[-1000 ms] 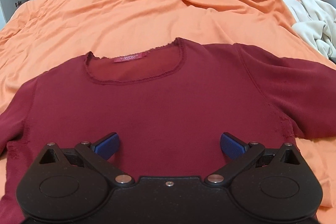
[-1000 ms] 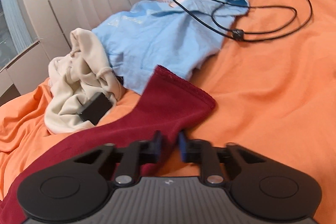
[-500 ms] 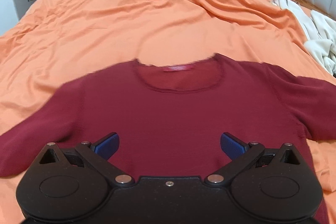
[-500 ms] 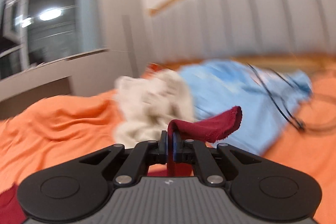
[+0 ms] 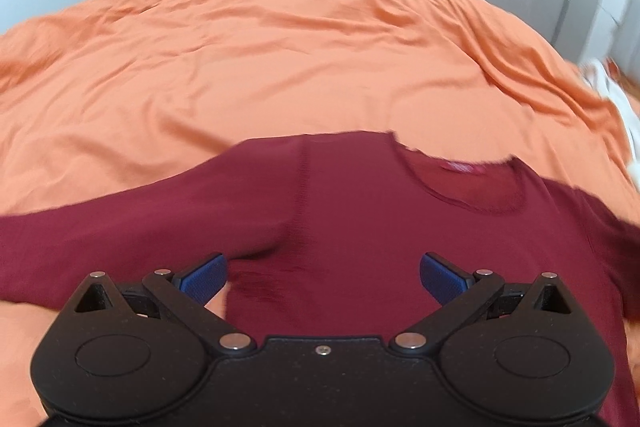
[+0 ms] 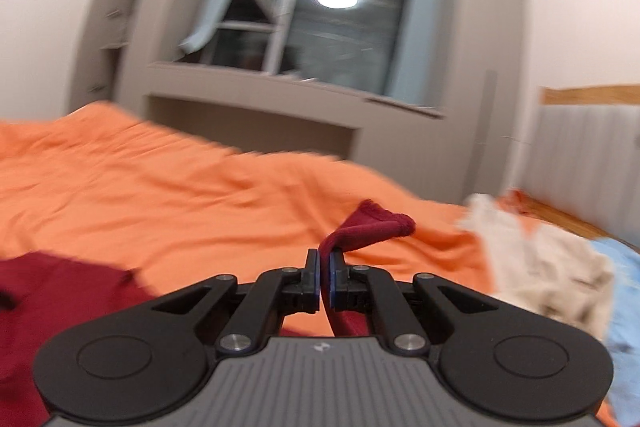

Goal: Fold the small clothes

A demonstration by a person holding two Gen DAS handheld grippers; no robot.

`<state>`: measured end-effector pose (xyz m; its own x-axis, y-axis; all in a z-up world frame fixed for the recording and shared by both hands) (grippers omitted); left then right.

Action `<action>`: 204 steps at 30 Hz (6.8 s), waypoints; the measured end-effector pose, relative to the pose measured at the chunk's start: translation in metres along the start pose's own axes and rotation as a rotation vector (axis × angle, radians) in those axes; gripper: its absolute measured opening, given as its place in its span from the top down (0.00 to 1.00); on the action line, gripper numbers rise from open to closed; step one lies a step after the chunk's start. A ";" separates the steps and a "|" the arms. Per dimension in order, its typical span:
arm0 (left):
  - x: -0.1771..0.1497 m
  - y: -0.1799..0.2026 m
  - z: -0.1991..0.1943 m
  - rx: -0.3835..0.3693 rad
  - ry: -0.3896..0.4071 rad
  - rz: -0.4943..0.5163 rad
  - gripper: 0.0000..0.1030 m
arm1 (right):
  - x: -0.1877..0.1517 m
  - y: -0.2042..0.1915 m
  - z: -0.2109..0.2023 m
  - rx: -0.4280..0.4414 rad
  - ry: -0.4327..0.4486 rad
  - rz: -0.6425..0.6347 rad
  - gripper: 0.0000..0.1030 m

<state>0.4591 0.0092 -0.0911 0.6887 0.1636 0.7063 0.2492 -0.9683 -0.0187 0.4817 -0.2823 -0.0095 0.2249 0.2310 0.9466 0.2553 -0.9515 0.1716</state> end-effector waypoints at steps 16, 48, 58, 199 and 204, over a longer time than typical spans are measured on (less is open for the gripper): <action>0.013 -0.040 0.001 -0.038 0.027 -0.164 0.01 | -0.073 -0.167 0.021 0.299 -0.222 -0.314 0.93; -0.039 0.028 0.063 0.008 -0.041 0.132 0.00 | -0.140 0.101 -0.022 0.085 -0.197 0.489 0.15; -0.044 0.028 0.067 -0.004 -0.023 0.111 0.00 | -0.170 0.106 0.012 0.155 -0.248 0.617 0.60; 0.063 0.099 -0.077 -0.193 0.438 0.052 0.96 | -0.127 0.071 -0.087 -0.058 -0.193 0.288 0.00; -0.002 0.150 -0.038 -0.255 0.336 0.128 0.96 | -0.127 0.074 -0.087 -0.068 -0.194 0.298 0.00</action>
<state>0.4687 -0.1431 -0.0681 0.4328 0.0095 0.9015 -0.0287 -0.9993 0.0243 0.3904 -0.4000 -0.0935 0.4562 -0.0300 0.8894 0.0902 -0.9927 -0.0798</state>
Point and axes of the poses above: each gripper's, at about its wrist camera, not at the fingertips, and z roughly the way its jaws point, y to its right, x to its top, the point moved 8 cm from there along z, roughly the way its jaws point, and after that the axes turned 11 degrees about x, right-handed, at the moved point
